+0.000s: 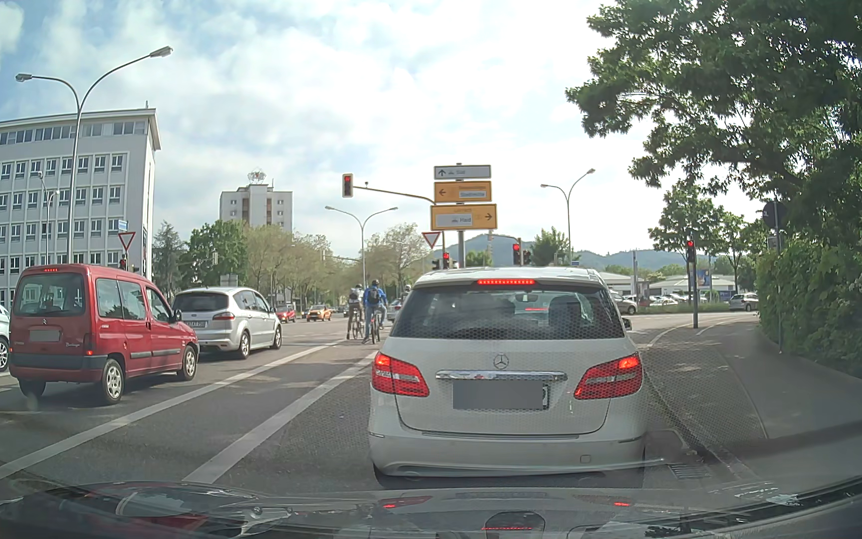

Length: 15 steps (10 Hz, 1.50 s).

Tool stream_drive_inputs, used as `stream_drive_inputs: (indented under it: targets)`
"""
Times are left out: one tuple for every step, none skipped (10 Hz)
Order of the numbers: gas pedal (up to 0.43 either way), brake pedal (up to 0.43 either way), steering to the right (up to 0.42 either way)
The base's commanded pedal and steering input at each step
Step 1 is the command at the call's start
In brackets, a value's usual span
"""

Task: Follow the waypoints while adhering to traffic rules and regulations

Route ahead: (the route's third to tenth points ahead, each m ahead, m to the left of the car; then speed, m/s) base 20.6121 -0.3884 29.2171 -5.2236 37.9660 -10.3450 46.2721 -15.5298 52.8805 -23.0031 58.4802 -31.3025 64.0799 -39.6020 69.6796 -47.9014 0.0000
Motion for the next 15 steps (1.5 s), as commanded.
stream_drive_inputs:
  targets:
    - [0.0,0.25,0.08]
    - [0.0,0.25,0.08]
    - [0.0,0.25,0.08]
    - [0.0,0.25,0.08]
    - [0.0,0.25,0.08]
    - [0.0,0.25,0.08]
    - [0.0,0.25,0.08]
    - [0.0,0.25,0.08]
    - [0.0,0.25,0.08]
    - [0.0,0.25,0.08]
    - [0.0,0.25,0.08]
    - [0.0,0.25,0.08]
    - [0.0,0.25,0.08]
    - [0.0,0.25,0.079]
    - [0.0,0.25,0.08]
